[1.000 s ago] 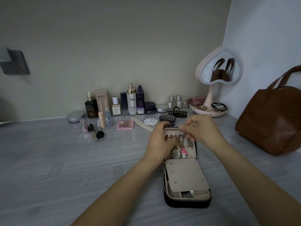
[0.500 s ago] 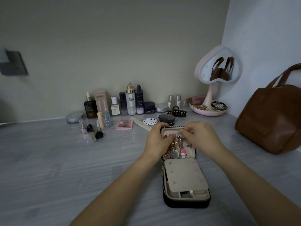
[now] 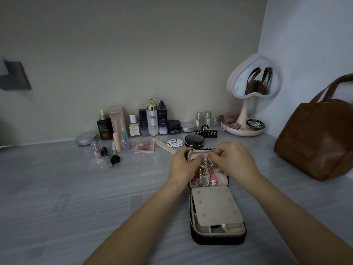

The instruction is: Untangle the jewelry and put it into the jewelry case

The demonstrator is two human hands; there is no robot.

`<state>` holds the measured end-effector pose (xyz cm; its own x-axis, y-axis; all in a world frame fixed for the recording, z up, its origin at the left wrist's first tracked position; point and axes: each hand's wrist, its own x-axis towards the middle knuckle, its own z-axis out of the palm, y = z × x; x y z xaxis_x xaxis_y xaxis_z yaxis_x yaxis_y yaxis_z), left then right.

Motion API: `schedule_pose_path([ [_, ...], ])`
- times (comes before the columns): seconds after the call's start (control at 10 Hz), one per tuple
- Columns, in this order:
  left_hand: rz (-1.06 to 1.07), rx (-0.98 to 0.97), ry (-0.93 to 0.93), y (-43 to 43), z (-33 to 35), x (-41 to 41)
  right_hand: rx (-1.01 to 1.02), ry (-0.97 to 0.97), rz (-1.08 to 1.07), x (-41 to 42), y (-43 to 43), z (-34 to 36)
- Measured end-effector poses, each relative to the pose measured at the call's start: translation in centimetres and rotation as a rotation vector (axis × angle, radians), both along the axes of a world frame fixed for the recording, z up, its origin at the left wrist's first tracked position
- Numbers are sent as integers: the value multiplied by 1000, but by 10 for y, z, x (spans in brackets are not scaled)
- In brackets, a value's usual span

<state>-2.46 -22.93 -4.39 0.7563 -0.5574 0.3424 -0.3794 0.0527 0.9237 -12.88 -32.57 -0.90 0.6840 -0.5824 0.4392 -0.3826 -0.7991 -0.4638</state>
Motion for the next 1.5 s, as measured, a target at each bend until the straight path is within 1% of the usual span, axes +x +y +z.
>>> schedule_pose_path([
  [0.2,33,-29,-30,-1,-2,-1,-85,-13,-68,0,2,-5],
  [0.3,35,-34,-21,-1,-2,-1,-59,-33,-77,1,0,-8],
  [0.4,17,-21,-22,-1,-2,0,-53,-12,-78,1,0,-8],
  [0.5,-31,-8,-10,1,-3,2,-44,64,-58,-2,2,-9],
  [0.6,-91,-11,-15,4,-5,4,33,86,-38,-8,1,-8],
  [0.7,-168,-25,78,7,-5,3,78,-53,-107,-17,-5,-5],
  [0.8,-230,-24,203,6,-4,1,201,-71,-101,-21,-14,-11],
  [0.9,-287,-21,329,2,-3,1,456,3,43,-18,-23,-26],
  [1.0,-304,-19,376,1,1,-3,505,-44,109,-16,-29,-38],
  [1.2,-388,145,80,17,-3,2,377,-144,-26,-12,-27,-46],
  [1.3,-356,134,-66,25,-17,6,388,-135,-13,-14,-20,-43],
  [1.4,-322,50,-65,27,-27,5,420,-77,15,-15,-17,-37],
  [1.5,-330,-35,-32,27,-28,2,381,-90,-26,-26,-16,-17],
])
